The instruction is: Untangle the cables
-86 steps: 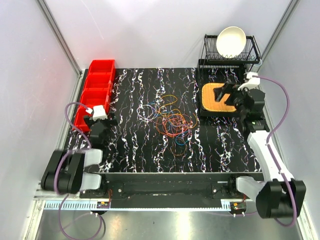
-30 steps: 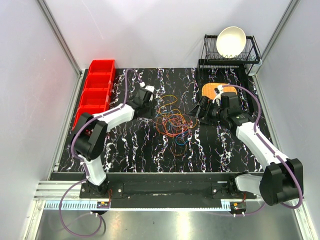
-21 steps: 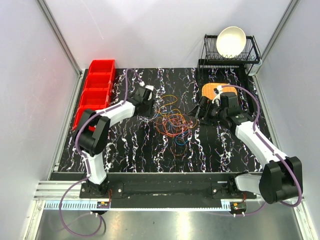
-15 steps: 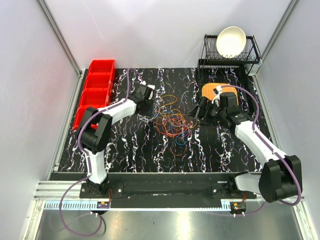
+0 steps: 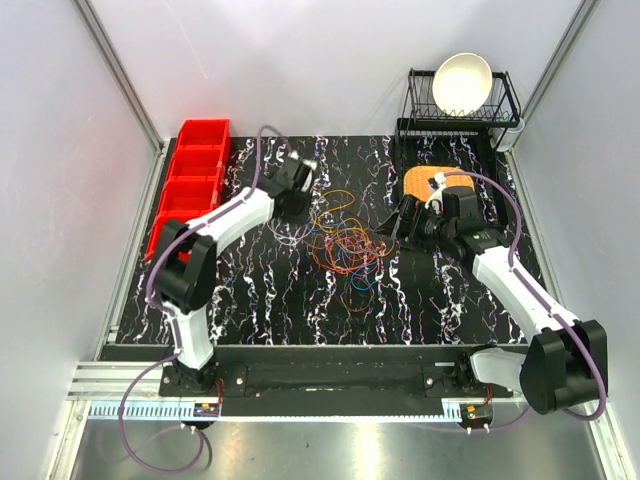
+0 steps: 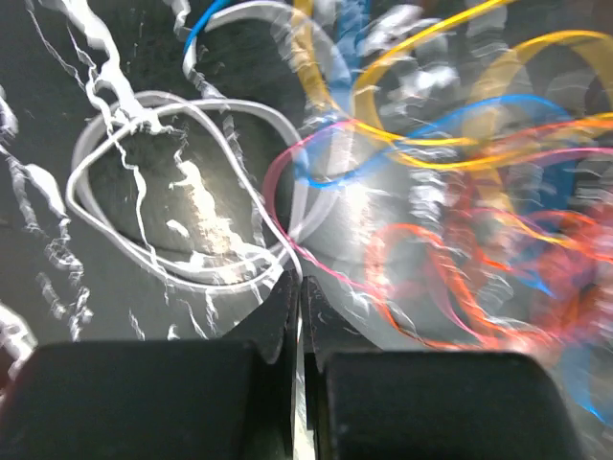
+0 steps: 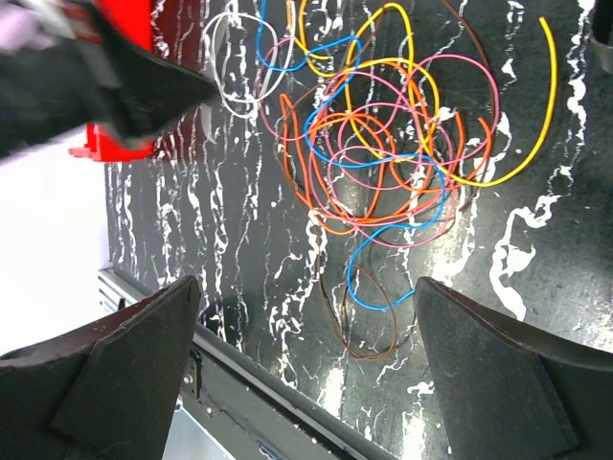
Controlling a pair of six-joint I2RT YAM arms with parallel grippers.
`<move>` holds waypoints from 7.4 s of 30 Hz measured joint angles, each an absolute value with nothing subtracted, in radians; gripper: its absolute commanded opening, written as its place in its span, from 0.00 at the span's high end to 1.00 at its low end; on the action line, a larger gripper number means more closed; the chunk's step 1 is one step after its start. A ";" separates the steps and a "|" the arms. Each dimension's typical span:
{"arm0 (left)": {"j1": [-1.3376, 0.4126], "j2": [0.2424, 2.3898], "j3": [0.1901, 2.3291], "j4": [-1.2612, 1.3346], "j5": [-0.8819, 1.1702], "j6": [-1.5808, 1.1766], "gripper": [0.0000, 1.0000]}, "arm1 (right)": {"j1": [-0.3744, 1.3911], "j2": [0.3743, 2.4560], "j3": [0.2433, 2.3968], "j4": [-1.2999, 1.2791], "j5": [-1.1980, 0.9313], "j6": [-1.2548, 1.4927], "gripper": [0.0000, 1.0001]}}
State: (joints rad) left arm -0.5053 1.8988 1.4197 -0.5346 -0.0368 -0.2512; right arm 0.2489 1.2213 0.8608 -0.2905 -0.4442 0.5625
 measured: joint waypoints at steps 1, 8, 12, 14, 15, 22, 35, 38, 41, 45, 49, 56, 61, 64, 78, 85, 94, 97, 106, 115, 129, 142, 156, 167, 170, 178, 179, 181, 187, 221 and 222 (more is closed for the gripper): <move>-0.518 1.882 1.455 -0.565 -0.038 -0.251 1.00 | 0.249 1.217 0.861 -0.290 -0.447 0.563 0.01; -0.630 1.705 1.704 -0.583 -0.072 -0.244 0.69 | 0.249 1.192 0.879 -0.297 -0.458 0.566 0.01; -0.625 1.717 1.657 -0.553 -0.081 -0.247 0.34 | 0.249 1.179 0.879 -0.304 -0.464 0.566 0.01; -0.620 1.793 1.617 -0.538 -0.084 -0.255 0.22 | 0.249 1.173 0.876 -0.306 -0.464 0.566 0.01; -0.617 1.828 1.597 -0.537 -0.085 -0.258 0.20 | 0.249 1.170 0.873 -0.310 -0.465 0.565 0.01; -0.614 1.980 1.479 -0.593 -0.109 -0.270 0.20 | 0.249 1.161 0.854 -0.342 -0.464 0.556 0.01; -0.578 1.996 1.513 -0.493 -0.159 -0.266 0.41 | 0.249 1.164 0.854 -0.346 -0.464 0.538 0.01; -0.555 2.005 1.515 -0.475 -0.154 -0.264 0.45 | 0.249 1.169 0.854 -0.346 -0.464 0.535 0.01; -0.539 2.027 1.542 -0.469 -0.146 -0.260 0.45 | 0.249 1.184 0.854 -0.346 -0.464 0.532 0.01; -0.526 2.064 1.566 -0.447 -0.138 -0.258 0.46 | 0.249 1.204 0.854 -0.346 -0.463 0.528 0.01; -0.525 2.095 1.570 -0.437 -0.134 -0.258 0.43 | 0.249 1.216 0.854 -0.346 -0.463 0.527 0.01; -0.513 2.097 1.542 -0.395 -0.088 -0.270 0.01 | 0.249 1.223 0.854 -0.347 -0.463 0.524 0.01; -0.510 1.877 1.379 -0.400 -0.064 -0.289 0.01 | 0.249 1.229 0.855 -0.346 -0.463 0.520 0.01; -0.508 1.725 1.360 -0.380 -0.069 -0.287 0.08 | 0.249 1.241 0.860 -0.346 -0.464 0.520 0.01; -0.419 2.048 1.472 -0.324 -0.064 -0.278 0.30 | 0.249 1.251 0.860 -0.347 -0.464 0.519 0.02; -0.420 2.056 1.451 -0.265 -0.041 -0.292 0.45 | 0.249 1.282 0.860 -0.348 -0.464 0.516 0.02; -0.420 2.056 1.429 -0.221 -0.014 -0.310 1.00 | 0.249 1.304 0.860 -0.354 -0.462 0.515 0.02; -0.422 2.056 1.429 -0.210 -0.004 -0.307 1.00 | 0.249 1.306 0.860 -0.357 -0.462 0.513 0.03; -0.467 1.972 1.625 -0.442 -0.037 -0.290 1.00 | 0.249 1.295 0.864 -0.367 -0.465 0.517 0.03; -0.507 1.579 2.013 -0.544 -0.150 -0.257 1.00 | 0.249 1.163 0.913 -0.369 -0.484 0.543 0.02; -0.249 1.431 1.642 -0.579 -0.184 -0.300 1.00 | 0.249 1.045 0.849 -0.407 -0.464 0.656 0.01; -0.182 1.700 2.002 -0.629 -0.376 -0.268 1.00 | 0.249 1.152 1.007 -0.462 -0.459 0.675 0.01; -0.121 2.041 2.355 -0.548 -0.461 -0.203 1.00 | 0.249 1.277 1.036 -0.487 -0.501 0.650 0.01; -0.030 2.048 2.330 -0.408 -0.484 -0.207 1.00 | 0.249 1.277 1.036 -0.504 -0.500 0.634 0.01; -0.016 2.079 2.338 -0.350 -0.493 -0.212 1.00 | 0.249 1.277 1.036 -0.505 -0.498 0.632 0.01; -0.007 2.223 2.374 -0.210 -0.501 -0.252 1.00 | 0.249 1.276 1.036 -0.517 -0.494 0.624 0.01; -0.007 2.235 2.374 -0.191 -0.502 -0.257 1.00 | 0.249 1.277 1.036 -0.519 -0.492 0.622 0.01; -0.007 2.262 2.374 -0.144 -0.503 -0.263 1.00 | 0.249 1.277 1.036 -0.519 -0.489 0.618 0.01; 0.006 2.305 2.374 0.004 -0.512 -0.268 1.00 | 0.249 1.290 1.036 -0.521 -0.478 0.599 0.01; 0.091 2.492 2.327 0.284 -0.505 -0.376 0.01 | 0.258 1.490 1.042 -0.521 -0.461 0.586 0.02; 0.091 2.492 2.321 0.280 -0.505 -0.382 0.01 | 0.260 1.490 1.042 -0.521 -0.461 0.587 0.02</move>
State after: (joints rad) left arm 0.0914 2.4920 2.3211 0.2802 -0.5049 -0.3820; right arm 0.2604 1.4899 1.0416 -0.5213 -0.4606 0.5865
